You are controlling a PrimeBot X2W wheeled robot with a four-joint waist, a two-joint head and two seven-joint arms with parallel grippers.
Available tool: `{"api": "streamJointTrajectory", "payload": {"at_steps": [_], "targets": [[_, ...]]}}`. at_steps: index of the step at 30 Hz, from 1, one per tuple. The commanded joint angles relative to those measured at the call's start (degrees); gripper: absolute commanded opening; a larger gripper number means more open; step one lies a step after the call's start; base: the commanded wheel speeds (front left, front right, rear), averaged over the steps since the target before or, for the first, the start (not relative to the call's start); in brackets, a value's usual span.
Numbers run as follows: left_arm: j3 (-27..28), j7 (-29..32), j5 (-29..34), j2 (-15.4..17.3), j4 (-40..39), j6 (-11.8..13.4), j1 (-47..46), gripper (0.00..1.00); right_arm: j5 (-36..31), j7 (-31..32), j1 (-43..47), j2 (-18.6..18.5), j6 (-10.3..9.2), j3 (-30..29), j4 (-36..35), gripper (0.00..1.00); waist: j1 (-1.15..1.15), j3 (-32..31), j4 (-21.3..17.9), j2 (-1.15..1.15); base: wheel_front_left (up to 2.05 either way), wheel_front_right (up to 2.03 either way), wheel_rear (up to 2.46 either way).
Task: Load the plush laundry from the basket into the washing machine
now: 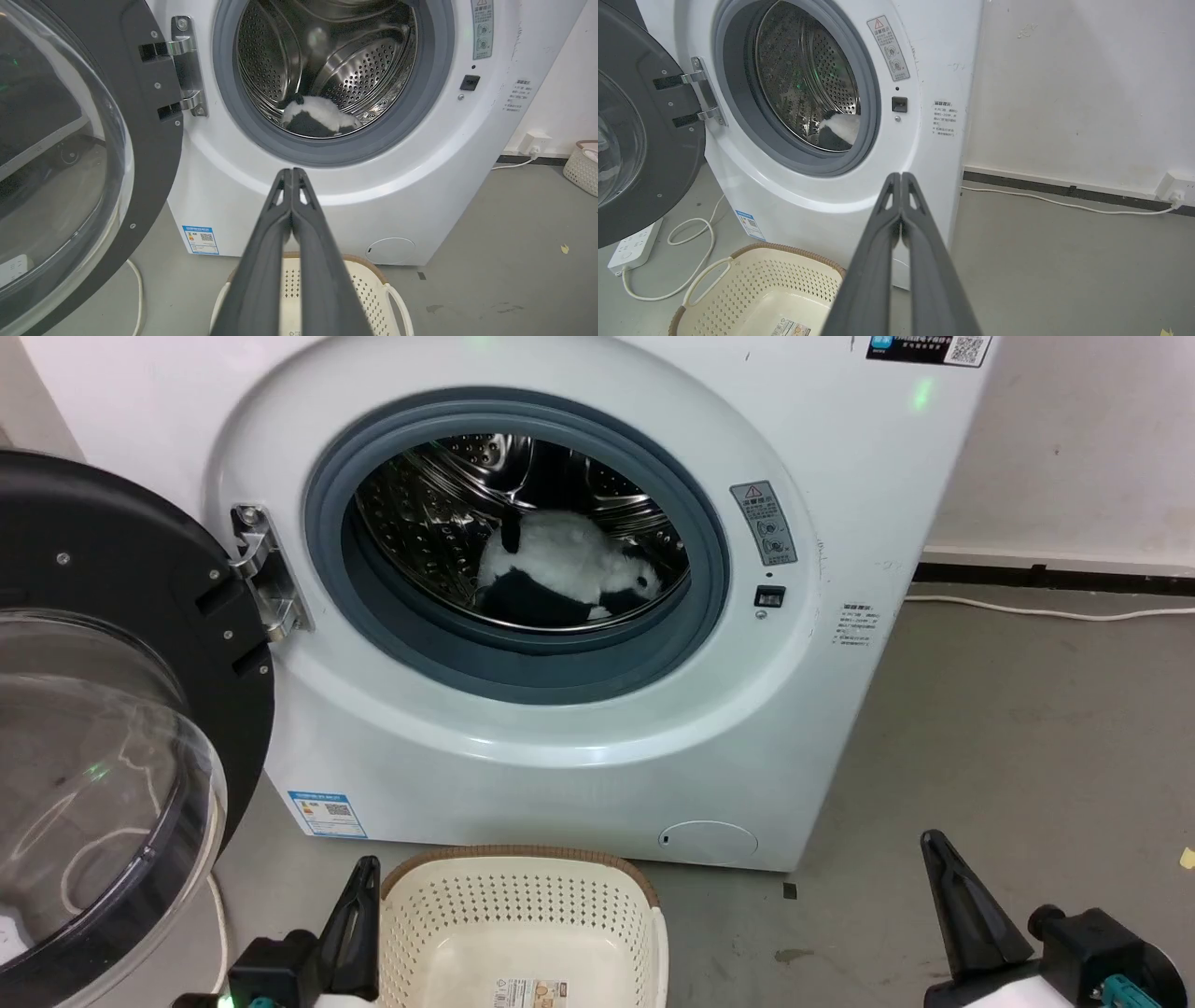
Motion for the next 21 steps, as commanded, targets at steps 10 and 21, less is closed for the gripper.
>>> {"api": "streamJointTrajectory", "payload": {"at_steps": [10,21], "targets": [[0.4,1.3,1.3,-0.4,-0.8,0.3,-1.5,0.00,-0.8,1.3,-1.3,0.0,-0.02,0.1,-0.4,0.00,0.00,0.0,-0.2,0.00,0.00,0.00,0.00],[0.8,2.7,2.2,-0.7,-1.3,0.5,-2.0,0.00,-1.3,2.7,-1.9,0.0,-0.02,0.1,-0.5,0.00,0.00,0.1,-0.4,0.00,0.00,0.00,0.00]]}}
